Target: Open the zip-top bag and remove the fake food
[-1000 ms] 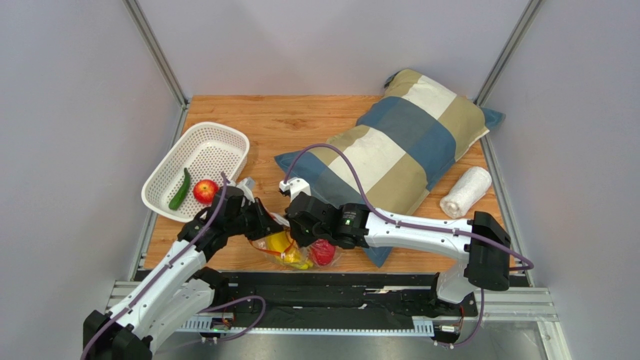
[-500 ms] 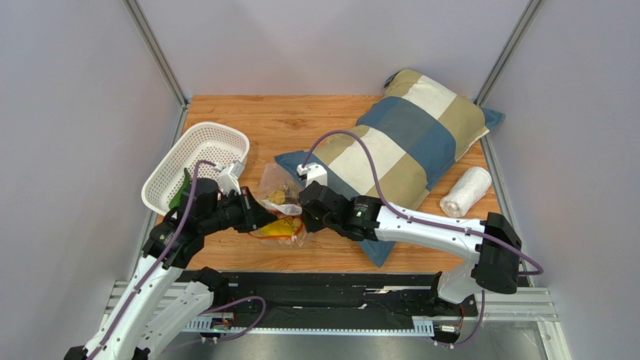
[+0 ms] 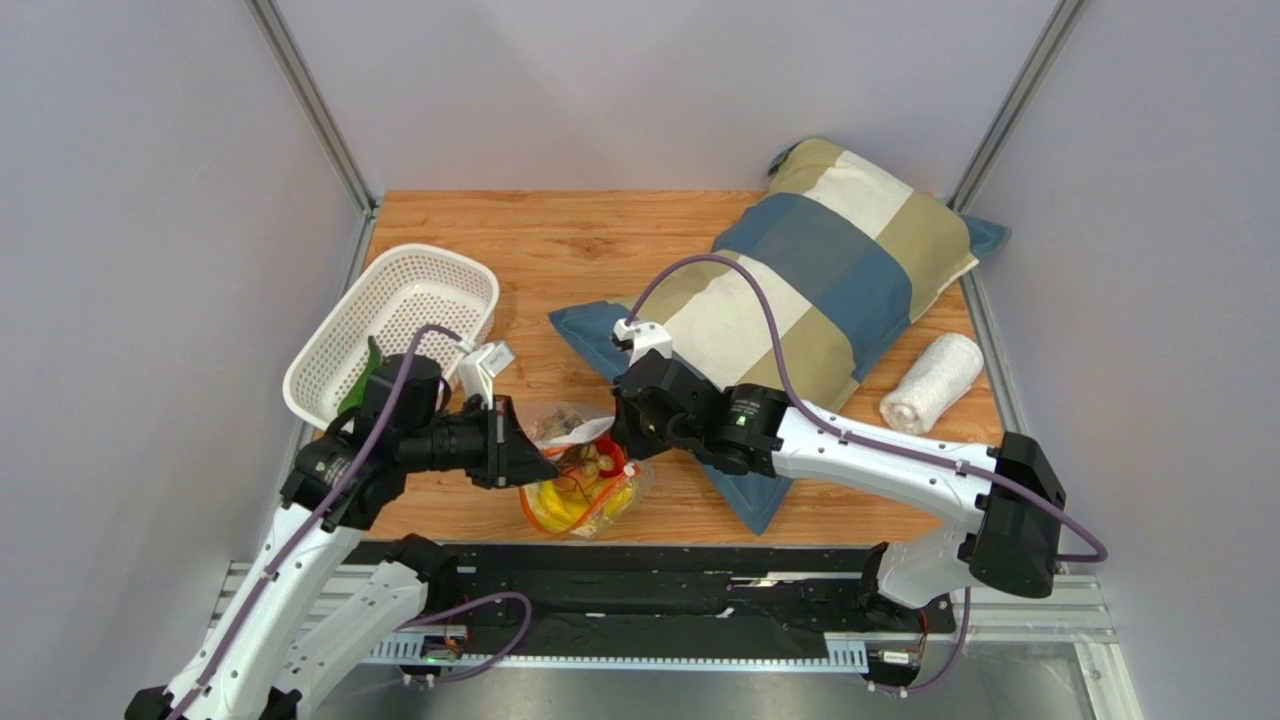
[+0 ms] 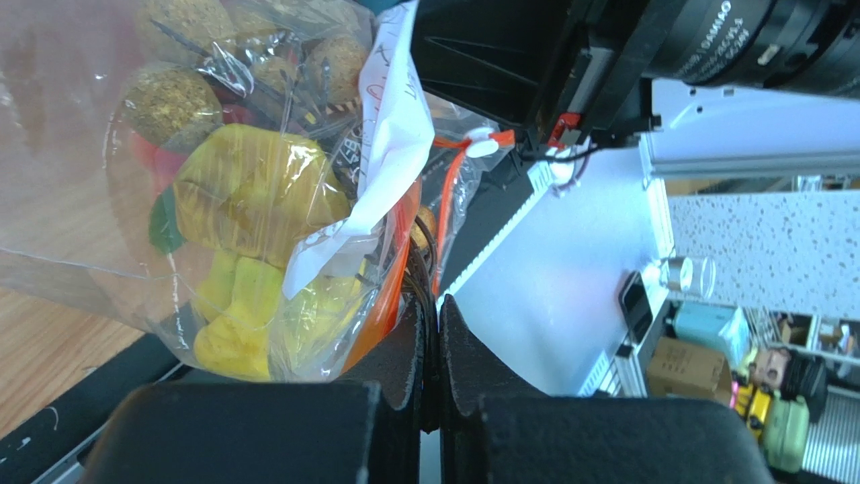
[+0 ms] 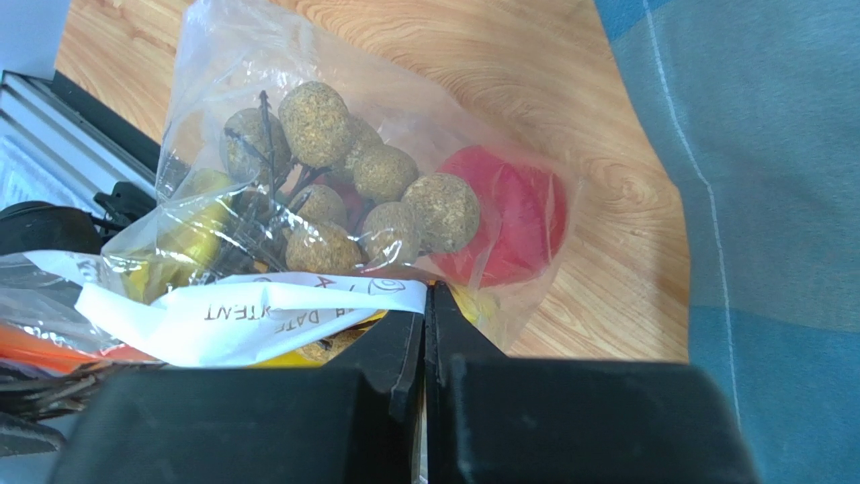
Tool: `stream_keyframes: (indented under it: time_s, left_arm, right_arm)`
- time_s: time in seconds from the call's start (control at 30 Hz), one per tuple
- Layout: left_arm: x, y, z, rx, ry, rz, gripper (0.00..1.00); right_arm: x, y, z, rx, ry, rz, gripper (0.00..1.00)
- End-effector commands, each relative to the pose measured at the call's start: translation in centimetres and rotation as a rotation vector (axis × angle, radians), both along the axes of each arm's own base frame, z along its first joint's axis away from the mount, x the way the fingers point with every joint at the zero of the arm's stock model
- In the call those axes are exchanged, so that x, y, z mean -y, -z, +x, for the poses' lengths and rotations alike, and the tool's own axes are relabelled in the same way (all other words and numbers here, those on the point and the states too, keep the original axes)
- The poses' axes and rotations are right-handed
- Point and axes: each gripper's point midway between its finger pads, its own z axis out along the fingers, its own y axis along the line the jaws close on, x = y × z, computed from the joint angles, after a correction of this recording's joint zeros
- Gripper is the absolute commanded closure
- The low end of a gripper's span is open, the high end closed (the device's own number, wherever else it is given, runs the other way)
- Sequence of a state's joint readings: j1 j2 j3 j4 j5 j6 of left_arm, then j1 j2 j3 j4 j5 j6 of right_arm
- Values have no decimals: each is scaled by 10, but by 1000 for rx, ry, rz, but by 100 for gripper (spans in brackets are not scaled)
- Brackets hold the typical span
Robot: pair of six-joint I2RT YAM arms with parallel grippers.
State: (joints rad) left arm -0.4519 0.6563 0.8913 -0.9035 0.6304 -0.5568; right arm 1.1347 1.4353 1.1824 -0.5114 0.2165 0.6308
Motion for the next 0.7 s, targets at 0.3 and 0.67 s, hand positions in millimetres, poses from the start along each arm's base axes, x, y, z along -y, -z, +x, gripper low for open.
stream_keyframes:
  time_s: [0.3,0.67]
  left_arm:
    - [-10,49,-8,-58,79,138,100]
    - [-12,-32,-27,237,146,-2,100]
  right_arm:
    - [-39,-67,-37,20,-157,182,100]
    - [-15,-23,8,92,7,-21,100]
